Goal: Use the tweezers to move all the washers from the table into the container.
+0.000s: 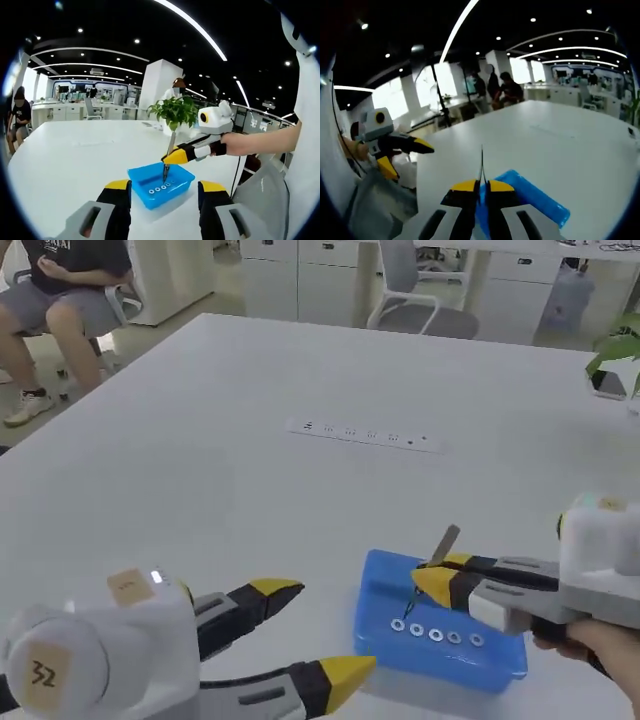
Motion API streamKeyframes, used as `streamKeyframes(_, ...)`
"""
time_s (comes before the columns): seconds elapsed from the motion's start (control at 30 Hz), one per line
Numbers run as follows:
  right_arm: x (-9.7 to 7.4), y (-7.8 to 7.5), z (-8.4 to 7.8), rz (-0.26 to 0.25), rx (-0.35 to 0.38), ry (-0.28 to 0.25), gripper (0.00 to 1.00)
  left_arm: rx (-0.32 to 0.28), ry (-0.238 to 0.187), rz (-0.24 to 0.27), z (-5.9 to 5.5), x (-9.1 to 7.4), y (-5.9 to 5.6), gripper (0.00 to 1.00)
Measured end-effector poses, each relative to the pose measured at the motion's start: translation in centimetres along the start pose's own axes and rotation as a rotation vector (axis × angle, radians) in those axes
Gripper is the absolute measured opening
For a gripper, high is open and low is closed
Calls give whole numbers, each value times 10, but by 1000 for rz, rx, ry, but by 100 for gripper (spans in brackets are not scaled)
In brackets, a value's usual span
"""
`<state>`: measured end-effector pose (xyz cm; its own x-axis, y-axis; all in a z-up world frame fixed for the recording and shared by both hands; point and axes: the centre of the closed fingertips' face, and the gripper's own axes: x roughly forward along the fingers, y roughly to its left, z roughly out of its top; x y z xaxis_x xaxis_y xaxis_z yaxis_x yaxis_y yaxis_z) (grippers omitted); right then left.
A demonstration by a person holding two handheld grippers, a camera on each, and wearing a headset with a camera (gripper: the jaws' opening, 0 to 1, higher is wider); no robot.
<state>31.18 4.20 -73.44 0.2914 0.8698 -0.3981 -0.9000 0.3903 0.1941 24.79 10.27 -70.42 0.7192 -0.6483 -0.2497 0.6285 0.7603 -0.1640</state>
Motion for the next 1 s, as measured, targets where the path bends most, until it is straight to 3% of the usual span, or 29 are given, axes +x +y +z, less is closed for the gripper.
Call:
streamKeyframes(0.13, -9, 17, -7, 40, -21, 23, 4, 90, 40, -42, 8, -2, 1, 47)
streamKeyframes(0.2, -13, 28, -11, 77, -21, 33, 4, 100, 58, -70, 11, -2, -3, 40)
streamKeyframes(0.33, -17, 51, -35, 153, -105, 135, 4, 136, 87, -99, 10, 2, -11, 32)
streamKeyframes(0.53, -21, 77, -71, 241, -282, 298, 4, 174, 146, -201, -2, 11, -36, 25)
streamKeyframes(0.6, -21, 86, -78, 270, -324, 324, 4, 210, 179, -245, -9, 14, -45, 22)
streamKeyframes(0.67, -22, 88, -82, 284, -371, 347, 4, 232, 203, -288, -15, 16, -56, 20)
streamKeyframes(0.87, -23, 90, -89, 283, -415, 384, 4, 293, 284, -417, -30, 17, -80, 19)
streamKeyframes(1.0, -25, 88, -95, 280, -498, 437, 4, 327, 307, -450, -35, 19, -88, 15)
